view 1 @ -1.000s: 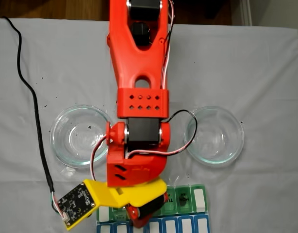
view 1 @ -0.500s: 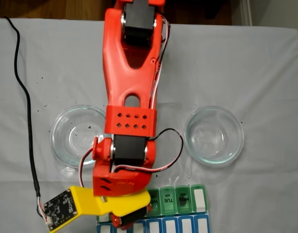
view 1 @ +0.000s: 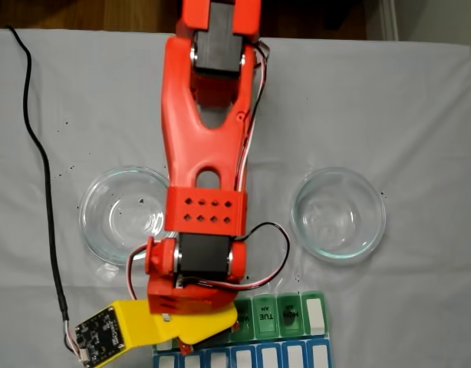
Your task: Sort medicines into box.
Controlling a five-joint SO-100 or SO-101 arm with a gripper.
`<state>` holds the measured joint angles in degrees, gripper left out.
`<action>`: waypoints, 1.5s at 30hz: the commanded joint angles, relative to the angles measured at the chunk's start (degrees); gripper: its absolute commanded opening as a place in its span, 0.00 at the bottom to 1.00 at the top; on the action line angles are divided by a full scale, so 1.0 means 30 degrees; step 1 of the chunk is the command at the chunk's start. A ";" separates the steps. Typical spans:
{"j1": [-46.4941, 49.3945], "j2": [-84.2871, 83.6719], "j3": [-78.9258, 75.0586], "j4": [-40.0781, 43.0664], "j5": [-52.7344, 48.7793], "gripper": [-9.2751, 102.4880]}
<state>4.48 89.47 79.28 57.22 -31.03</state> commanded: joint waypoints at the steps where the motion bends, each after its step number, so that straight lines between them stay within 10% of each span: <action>1: -0.0293 0.0469 -0.1729 0.0234 0.0146 0.08; 45: 0.0293 -0.1436 -0.2197 0.1875 -0.0146 0.08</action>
<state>4.83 83.94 73.74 63.37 -30.85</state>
